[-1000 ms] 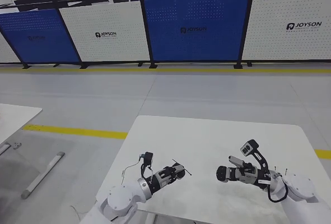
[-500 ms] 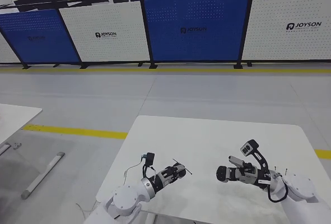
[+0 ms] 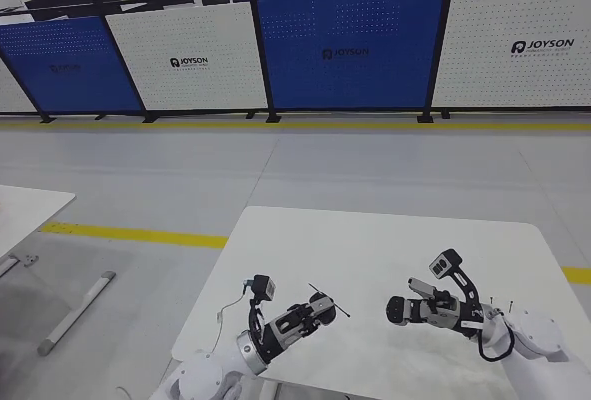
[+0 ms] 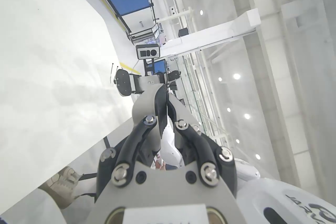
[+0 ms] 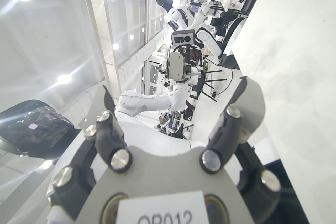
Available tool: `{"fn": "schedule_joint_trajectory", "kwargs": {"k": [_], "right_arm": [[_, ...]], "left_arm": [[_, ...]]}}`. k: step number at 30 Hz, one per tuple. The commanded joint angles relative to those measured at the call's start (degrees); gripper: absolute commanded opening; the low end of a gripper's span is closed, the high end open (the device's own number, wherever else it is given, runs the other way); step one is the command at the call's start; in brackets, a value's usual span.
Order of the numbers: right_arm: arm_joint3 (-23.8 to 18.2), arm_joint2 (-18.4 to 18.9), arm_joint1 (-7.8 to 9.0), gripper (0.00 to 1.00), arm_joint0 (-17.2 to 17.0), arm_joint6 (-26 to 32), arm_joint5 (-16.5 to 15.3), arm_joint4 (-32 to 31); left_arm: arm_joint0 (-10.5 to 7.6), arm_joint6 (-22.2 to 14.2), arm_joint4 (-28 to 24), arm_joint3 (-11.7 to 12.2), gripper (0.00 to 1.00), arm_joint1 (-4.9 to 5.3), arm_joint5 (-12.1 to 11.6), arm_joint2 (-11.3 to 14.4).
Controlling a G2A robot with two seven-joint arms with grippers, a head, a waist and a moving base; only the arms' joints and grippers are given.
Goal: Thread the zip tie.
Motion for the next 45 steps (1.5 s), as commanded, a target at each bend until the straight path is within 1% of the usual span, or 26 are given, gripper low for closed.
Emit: {"fn": "schedule_joint_trajectory", "kwargs": {"k": [1,6,9,11,13,14,16,18,21,29,30,33,34,36,37,38,40,41,45], "right_arm": [[0.00,0.00,0.00,1.00,0.00,0.00,0.00,0.00],[0.00,0.00,0.00,1.00,0.00,0.00,0.00,0.00],[0.00,0.00,0.00,1.00,0.00,0.00,0.00,0.00],[0.00,0.00,0.00,1.00,0.00,0.00,0.00,0.00],[0.00,0.00,0.00,1.00,0.00,0.00,0.00,0.00],[0.00,0.00,0.00,1.00,0.00,0.00,0.00,0.00],[0.00,0.00,0.00,1.00,0.00,0.00,0.00,0.00],[0.00,0.00,0.00,1.00,0.00,0.00,0.00,0.00],[0.00,0.00,0.00,1.00,0.00,0.00,0.00,0.00],[0.00,0.00,0.00,1.00,0.00,0.00,0.00,0.00],[0.00,0.00,0.00,1.00,0.00,0.00,0.00,0.00],[0.00,0.00,0.00,1.00,0.00,0.00,0.00,0.00],[0.00,0.00,0.00,1.00,0.00,0.00,0.00,0.00],[0.00,0.00,0.00,1.00,0.00,0.00,0.00,0.00],[0.00,0.00,0.00,1.00,0.00,0.00,0.00,0.00],[0.00,0.00,0.00,1.00,0.00,0.00,0.00,0.00],[0.00,0.00,0.00,1.00,0.00,0.00,0.00,0.00],[0.00,0.00,0.00,1.00,0.00,0.00,0.00,0.00],[0.00,0.00,0.00,1.00,0.00,0.00,0.00,0.00]], "left_arm": [[-0.05,-0.01,-0.01,0.05,0.00,-0.01,0.02,0.04],[-0.13,0.16,0.11,0.13,0.00,-0.02,0.11,0.07],[-1.53,1.27,3.30,1.68,0.00,-0.13,1.99,1.44],[-2.96,1.91,5.14,3.48,0.00,-0.26,4.18,2.81],[-4.28,2.52,6.25,5.00,0.00,-0.40,5.51,3.83],[-5.10,2.81,6.96,6.23,0.00,-0.50,6.32,4.58],[-6.18,3.17,7.33,7.93,0.00,-0.68,7.07,5.65],[-7.49,3.51,7.61,10.13,0.00,-0.87,7.80,6.72],[-8.80,5.67,8.80,11.81,0.00,-1.17,7.67,7.95],[-8.80,5.67,8.80,11.81,0.00,-1.17,7.67,7.95],[-8.91,5.40,8.35,11.91,0.00,-1.22,7.91,8.26],[-9.58,3.62,4.98,12.87,0.00,-1.37,6.57,8.68],[-9.62,3.74,3.17,12.74,0.00,-1.49,5.48,8.80],[-9.86,3.66,0.78,12.18,0.00,-1.64,4.71,8.94],[-9.81,4.07,-0.73,11.53,0.00,-1.73,4.00,8.84],[-9.59,4.54,-2.56,10.55,0.00,-1.80,2.94,8.52],[-8.93,5.83,-4.25,9.28,0.00,-1.83,1.68,7.79],[-8.68,6.01,-4.67,8.92,0.00,-1.82,1.62,7.58],[-8.68,6.01,-4.67,8.92,0.00,-1.82,1.62,7.58]]}}
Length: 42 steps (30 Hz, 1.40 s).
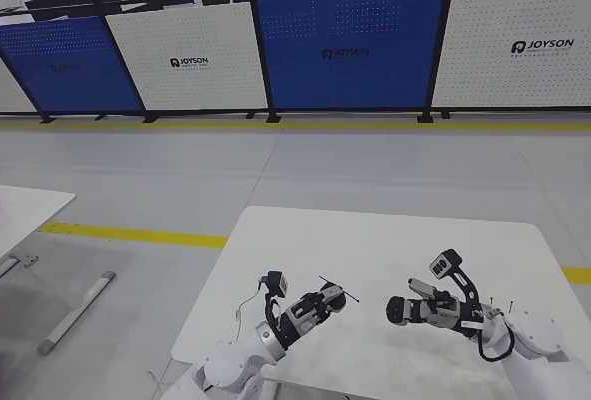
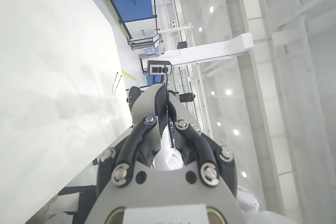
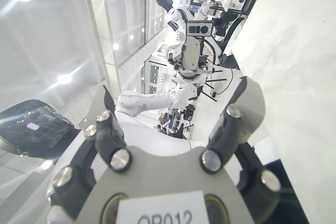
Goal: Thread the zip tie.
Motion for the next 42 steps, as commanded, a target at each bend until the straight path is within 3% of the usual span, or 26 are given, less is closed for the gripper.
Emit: {"fn": "schedule_joint_trajectory", "kwargs": {"k": [1,9,12,15,17,22,33,36,42], "right_arm": [[0.00,0.00,0.00,1.00,0.00,0.00,0.00,0.00],[-0.34,-0.11,-0.01,1.00,-0.01,0.00,0.06,-0.28],[-2.42,-0.15,0.31,1.00,-0.21,-1.88,1.22,-5.52],[-4.79,0.72,1.21,1.00,0.05,-2.05,5.96,-12.62],[-6.16,1.88,2.08,1.00,0.54,-1.87,10.83,-18.25],[-10.17,5.41,3.60,1.00,0.00,0.76,15.36,-22.63],[-10.27,6.08,3.76,1.00,0.03,1.10,15.60,-22.43],[-12.74,5.45,4.19,1.00,0.26,-0.26,16.54,-29.45],[-14.62,6.11,5.65,1.00,2.66,4.92,19.67,-40.79]], "left_arm": [[-0.02,-0.03,0.05,0.03,0.00,0.00,0.02,0.02],[-0.02,-0.03,0.05,0.03,0.00,0.00,0.02,0.02],[-0.02,-0.03,0.05,0.03,0.00,0.00,0.02,0.02],[-0.02,-0.03,0.05,0.03,0.00,0.00,0.02,0.02],[-0.02,-0.03,0.05,0.03,0.00,0.00,0.02,0.02],[-0.02,-0.03,0.05,0.03,0.00,0.00,0.02,0.02],[-0.02,-0.03,0.05,0.03,0.00,0.00,0.02,0.02],[-0.02,-0.03,0.05,0.03,0.00,0.00,0.02,0.02],[-0.02,-0.03,0.05,0.03,0.00,0.00,0.02,0.02]]}}
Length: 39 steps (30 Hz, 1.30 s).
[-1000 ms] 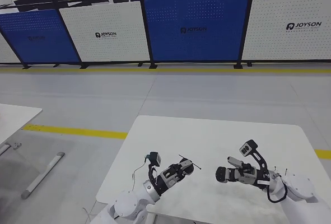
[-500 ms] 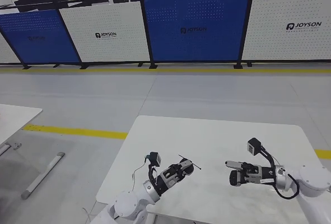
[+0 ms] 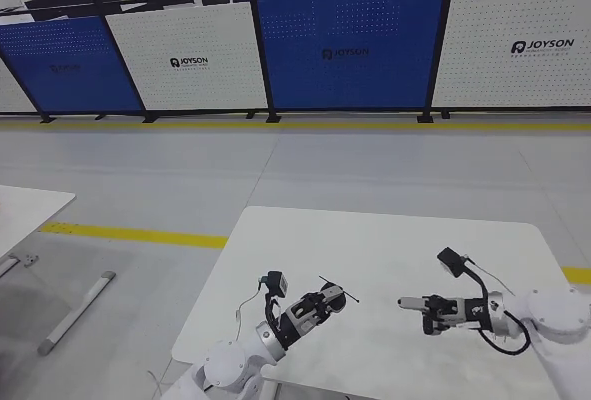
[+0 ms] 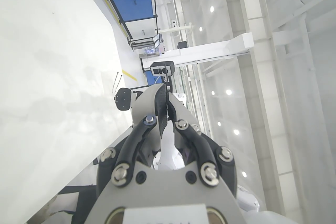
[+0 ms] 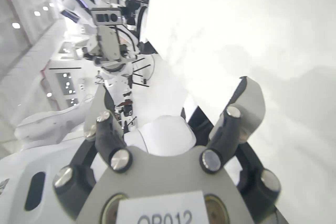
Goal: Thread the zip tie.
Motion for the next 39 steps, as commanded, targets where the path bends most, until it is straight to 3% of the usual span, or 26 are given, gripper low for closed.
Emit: {"fn": "schedule_joint_trajectory", "kwargs": {"k": [1,7,15,16,25,29,30,31,39], "right_arm": [[-0.21,1.09,0.51,1.00,0.68,1.60,-0.09,-2.20],[-0.60,6.30,2.00,1.00,0.78,3.80,3.26,-3.10],[-1.19,6.21,1.99,1.00,0.52,3.40,2.54,-3.04],[-2.32,6.37,2.30,1.00,0.24,2.84,1.84,-6.07],[-7.85,16.15,6.27,1.00,-5.04,4.83,5.97,-16.88],[-6.99,14.68,7.68,1.00,-4.28,4.83,6.94,-20.46],[-6.06,13.96,7.95,1.00,-2.71,4.24,11.48,-24.59],[-6.05,13.75,7.94,1.00,-2.39,3.99,11.92,-25.30],[-6.05,13.75,7.94,1.00,-2.39,3.99,11.92,-25.30]], "left_arm": [[0.00,0.00,0.00,0.00,0.00,0.00,0.00,0.00],[0.00,0.00,0.00,0.00,0.00,0.00,0.00,0.00],[0.00,0.00,0.00,0.00,0.00,0.00,0.00,0.00],[0.00,0.00,0.00,0.00,0.00,0.00,0.00,0.00],[0.00,0.00,0.00,0.00,0.00,0.00,0.00,0.00],[0.00,0.00,0.00,0.00,0.00,0.00,0.00,0.00],[0.00,0.00,0.00,0.00,0.00,0.00,0.00,0.00],[0.00,0.00,0.00,0.00,0.00,0.00,0.00,0.00],[0.00,0.00,0.00,0.00,0.00,0.00,0.00,0.00]]}}
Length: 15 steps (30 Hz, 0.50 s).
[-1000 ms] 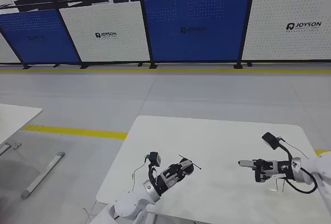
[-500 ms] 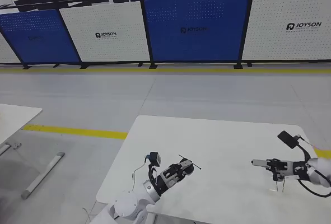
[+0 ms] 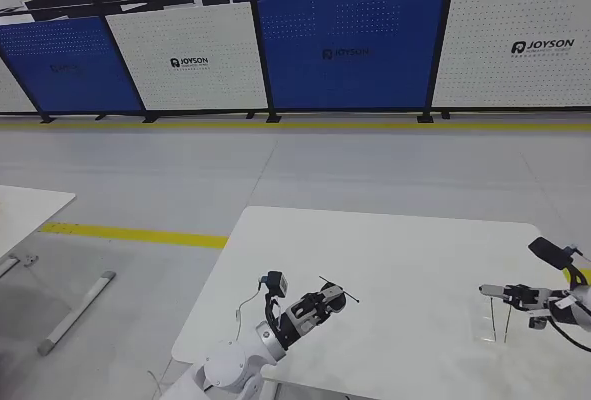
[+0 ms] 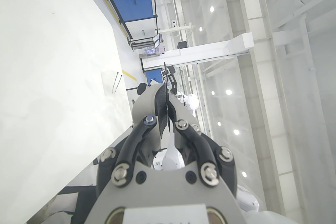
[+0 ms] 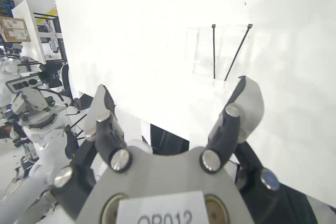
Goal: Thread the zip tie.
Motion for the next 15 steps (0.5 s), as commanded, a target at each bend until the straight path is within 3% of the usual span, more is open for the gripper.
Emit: {"fn": "schedule_joint_trajectory", "kwargs": {"k": [1,3,7,10,15], "right_arm": [[0.00,0.00,0.00,1.00,0.00,0.00,0.01,-0.08],[0.00,0.00,0.00,1.00,0.00,0.00,0.01,-0.08],[0.34,-1.68,0.05,1.00,1.31,0.78,-3.25,-1.34],[2.60,-5.15,-0.24,1.00,4.42,0.84,-3.21,-1.64],[9.08,-14.39,-0.79,1.00,10.82,0.84,0.01,-5.40]], "left_arm": [[0.00,0.00,0.00,0.00,0.00,0.00,0.00,0.00],[0.00,0.00,0.00,0.00,0.00,0.00,0.00,0.00],[0.00,0.00,0.00,0.00,0.00,0.00,0.00,0.00],[0.00,0.00,0.00,0.00,0.00,0.00,0.00,0.00],[0.00,0.00,0.00,0.00,0.00,0.00,0.00,0.00]]}}
